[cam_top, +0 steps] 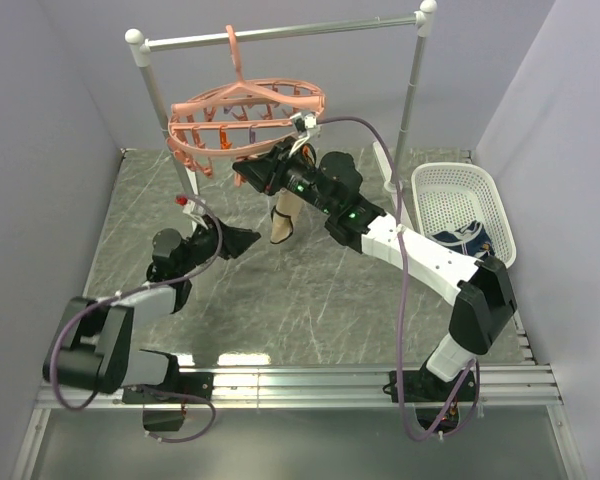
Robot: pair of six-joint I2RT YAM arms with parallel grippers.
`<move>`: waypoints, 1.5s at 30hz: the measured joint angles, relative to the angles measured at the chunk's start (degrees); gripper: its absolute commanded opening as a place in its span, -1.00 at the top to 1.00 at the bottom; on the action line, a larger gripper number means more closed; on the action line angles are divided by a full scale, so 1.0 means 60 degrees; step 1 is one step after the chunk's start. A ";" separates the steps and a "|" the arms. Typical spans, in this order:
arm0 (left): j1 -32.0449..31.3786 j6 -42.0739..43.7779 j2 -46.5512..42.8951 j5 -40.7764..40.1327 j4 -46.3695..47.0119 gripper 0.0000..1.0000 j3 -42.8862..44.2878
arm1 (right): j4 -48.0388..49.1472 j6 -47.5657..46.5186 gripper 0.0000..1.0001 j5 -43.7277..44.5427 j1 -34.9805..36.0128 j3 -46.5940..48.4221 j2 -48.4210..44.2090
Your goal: Clip the underwear to the hanger
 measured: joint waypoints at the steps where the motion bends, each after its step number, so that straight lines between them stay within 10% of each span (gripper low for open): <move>1: 0.0033 -0.0335 0.0361 0.0040 0.0069 -0.10 0.0069 | -0.0004 -0.0004 1.00 -0.0073 -0.0022 0.0000 -0.0036; 24: -0.1100 -0.4670 0.6510 -0.1322 0.3180 -0.93 0.3319 | -0.0328 0.0280 1.00 -0.2466 -0.1078 -0.0015 -0.0601; 45: -0.1253 -0.5431 0.8448 -0.2903 0.3293 -0.91 0.5053 | -0.0710 0.0168 1.00 -0.3071 -0.1228 -0.0011 -0.0616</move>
